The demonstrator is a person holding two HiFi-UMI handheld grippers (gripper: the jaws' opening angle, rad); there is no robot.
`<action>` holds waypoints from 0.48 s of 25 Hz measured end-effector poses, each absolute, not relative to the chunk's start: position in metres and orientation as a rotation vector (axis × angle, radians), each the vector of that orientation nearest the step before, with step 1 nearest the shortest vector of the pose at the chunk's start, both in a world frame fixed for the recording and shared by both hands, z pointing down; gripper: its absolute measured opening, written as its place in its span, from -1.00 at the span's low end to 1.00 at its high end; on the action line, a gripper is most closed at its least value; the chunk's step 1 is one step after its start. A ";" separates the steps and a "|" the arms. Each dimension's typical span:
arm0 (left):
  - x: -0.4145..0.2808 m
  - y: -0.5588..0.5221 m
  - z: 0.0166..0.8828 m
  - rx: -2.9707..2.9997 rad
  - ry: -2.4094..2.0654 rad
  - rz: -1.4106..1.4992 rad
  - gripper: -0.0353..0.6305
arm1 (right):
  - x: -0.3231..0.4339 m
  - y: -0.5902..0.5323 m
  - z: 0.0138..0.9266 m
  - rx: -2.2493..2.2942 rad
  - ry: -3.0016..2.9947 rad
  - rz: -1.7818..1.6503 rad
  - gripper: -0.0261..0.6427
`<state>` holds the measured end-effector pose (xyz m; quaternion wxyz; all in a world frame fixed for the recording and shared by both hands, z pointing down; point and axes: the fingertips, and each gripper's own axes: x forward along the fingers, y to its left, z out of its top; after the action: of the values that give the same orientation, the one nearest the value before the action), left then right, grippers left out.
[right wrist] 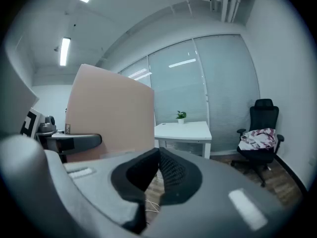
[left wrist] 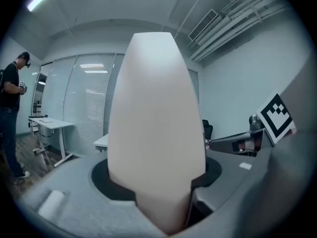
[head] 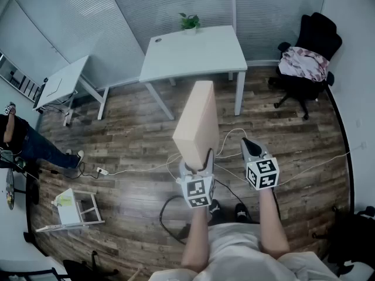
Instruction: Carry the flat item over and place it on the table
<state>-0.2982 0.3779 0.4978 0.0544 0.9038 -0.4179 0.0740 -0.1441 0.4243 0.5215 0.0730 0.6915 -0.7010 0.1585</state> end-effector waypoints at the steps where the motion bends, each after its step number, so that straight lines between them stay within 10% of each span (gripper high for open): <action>1: -0.303 0.373 0.495 2.750 -1.274 0.224 -0.06 | -0.149 0.419 0.521 2.073 -2.107 0.475 -0.92; 12: -0.344 0.344 0.475 2.794 -1.300 0.220 -0.06 | -0.183 0.403 0.515 2.026 -2.093 0.414 -0.92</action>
<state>-0.3442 0.3437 0.4754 0.0261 0.9041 -0.4206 0.0711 -0.1832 0.4032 0.5147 0.0995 0.6851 -0.7079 0.1399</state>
